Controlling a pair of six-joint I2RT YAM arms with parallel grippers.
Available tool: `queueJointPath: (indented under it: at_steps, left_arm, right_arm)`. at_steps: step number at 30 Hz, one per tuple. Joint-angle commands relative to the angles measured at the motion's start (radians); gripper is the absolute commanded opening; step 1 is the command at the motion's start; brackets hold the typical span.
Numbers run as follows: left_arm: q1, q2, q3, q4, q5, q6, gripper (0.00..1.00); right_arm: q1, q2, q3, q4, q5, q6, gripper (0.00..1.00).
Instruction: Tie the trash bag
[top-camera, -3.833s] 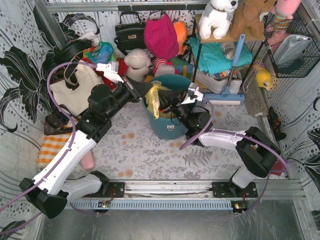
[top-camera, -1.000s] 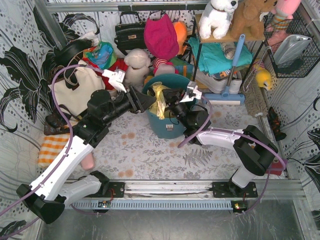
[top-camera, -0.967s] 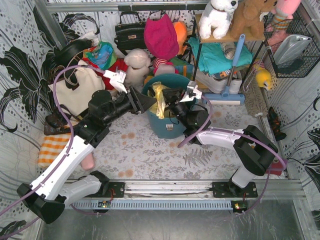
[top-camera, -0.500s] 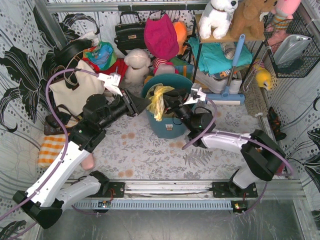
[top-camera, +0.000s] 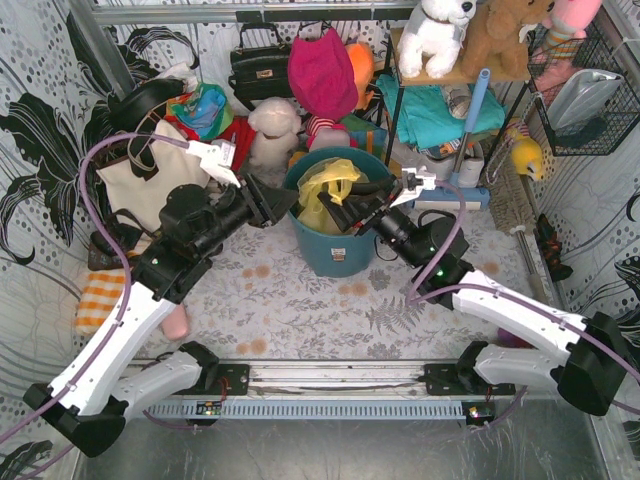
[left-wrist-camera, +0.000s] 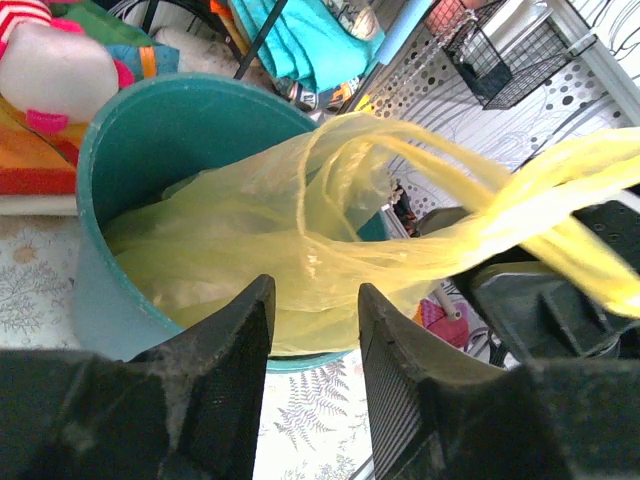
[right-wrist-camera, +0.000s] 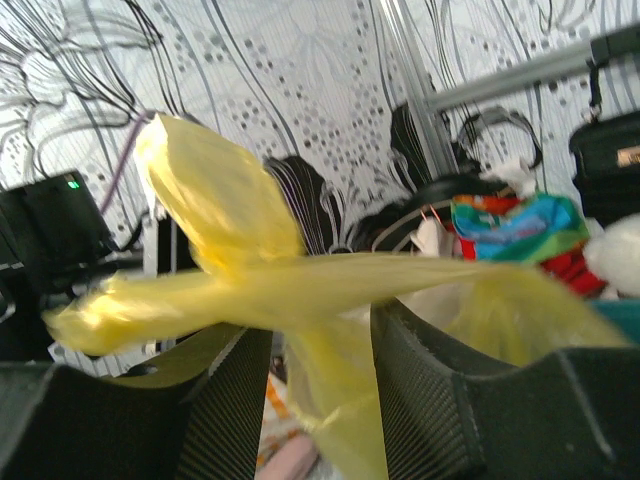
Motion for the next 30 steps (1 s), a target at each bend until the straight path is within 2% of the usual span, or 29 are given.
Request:
queueJointPath:
  at_steps: [1,8,13,19,24,30]
  left_arm:
    - [0.005,0.004,0.084,0.03,0.021,0.066,0.48]
    - [0.006,0.015,0.152,0.013,0.049,0.111,0.52]
    - [0.006,0.074,0.254,-0.036,0.155,0.11,0.52]
    - [-0.01,0.118,0.311,-0.051,0.325,-0.071,0.52]
    - [-0.09,0.085,0.292,-0.086,0.241,-0.178,0.52]
    - [-0.202,0.086,0.246,-0.098,0.1,-0.26,0.54]
  right_arm:
    - [0.004,-0.055,0.06,-0.288,-0.01,-0.01,0.43]
    - [0.005,-0.143,0.068,-0.402,0.009,-0.044,0.47]
    - [0.005,-0.201,0.078,-0.465,0.004,-0.09,0.48]
    - [0.005,-0.238,0.077,-0.521,0.012,-0.107,0.46]
    - [0.005,-0.228,0.07,-0.508,0.031,-0.112,0.45]
    - [0.005,-0.205,0.077,-0.485,0.071,-0.106,0.37]
